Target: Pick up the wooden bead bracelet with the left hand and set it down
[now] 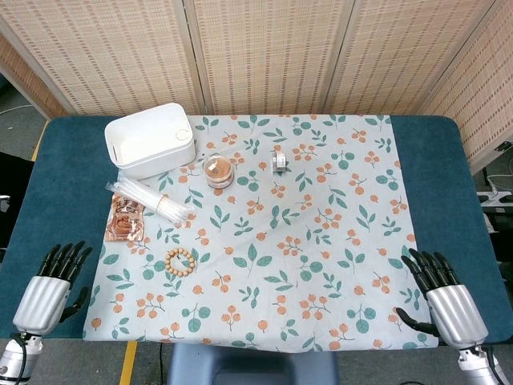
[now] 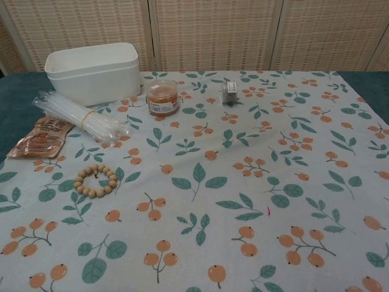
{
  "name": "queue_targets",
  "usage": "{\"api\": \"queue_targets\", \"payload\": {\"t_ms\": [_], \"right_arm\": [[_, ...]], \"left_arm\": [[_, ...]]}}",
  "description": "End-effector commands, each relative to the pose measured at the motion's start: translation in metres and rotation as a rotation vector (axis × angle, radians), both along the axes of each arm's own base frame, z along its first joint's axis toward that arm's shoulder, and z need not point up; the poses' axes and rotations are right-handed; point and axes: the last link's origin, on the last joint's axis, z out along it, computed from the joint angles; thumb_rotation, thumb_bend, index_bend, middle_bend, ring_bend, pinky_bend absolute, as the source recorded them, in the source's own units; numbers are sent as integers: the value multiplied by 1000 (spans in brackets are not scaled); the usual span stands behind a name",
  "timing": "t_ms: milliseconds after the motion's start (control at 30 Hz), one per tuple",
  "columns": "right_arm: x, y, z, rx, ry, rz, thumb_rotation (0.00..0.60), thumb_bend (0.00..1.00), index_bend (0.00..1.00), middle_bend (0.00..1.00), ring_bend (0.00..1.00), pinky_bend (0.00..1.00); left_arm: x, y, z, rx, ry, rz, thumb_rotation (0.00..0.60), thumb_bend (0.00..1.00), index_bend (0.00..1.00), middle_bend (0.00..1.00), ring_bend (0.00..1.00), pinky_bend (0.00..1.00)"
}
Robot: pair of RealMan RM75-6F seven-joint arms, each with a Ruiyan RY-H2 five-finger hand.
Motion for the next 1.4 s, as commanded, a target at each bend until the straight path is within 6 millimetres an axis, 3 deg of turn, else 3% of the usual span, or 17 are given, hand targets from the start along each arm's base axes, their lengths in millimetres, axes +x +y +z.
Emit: {"api": "queue_targets", "payload": {"t_ms": [33,167,300,433,633,700,833,1000,1400], "right_arm": [[0,1,1,-2,-2,2,433,200,0,0,0,0],[1,2,2,-10,-8,8,433,200,0,0,0,0],[2,3,6,-24,-20,17,433,200,0,0,0,0],[1,4,6,-22,-26,17,434,199,0,0,0,0],[1,2,2,3,-22,15,432,200,0,0,0,0],[1,2,2,9,-26,13,433,200,0,0,0,0],[1,2,2,11,-29,12,434,200,0,0,0,0],[1,4,5,17,-40,11,434,200,0,0,0,0],[1,5,5,33,-43,11,433,200,0,0,0,0]], "left_arm": [[0,0,-2,-14,2,0,600,480,0,20,0,47],[3,3,-12,-57,-13,-15,600,481,0,27,0,38],[8,12,-34,-138,-56,-54,600,482,10,85,0,10],[17,20,-60,-215,-76,-88,600,482,80,168,6,2],[30,38,-96,-195,-28,-116,600,482,220,334,75,17],[31,41,-108,-212,-8,-124,600,481,227,343,80,17],[32,42,-112,-215,0,-128,600,480,248,344,82,16],[39,48,-141,-215,94,-193,600,479,300,338,86,14],[48,55,-166,-204,136,-273,600,479,260,300,89,8]]}}
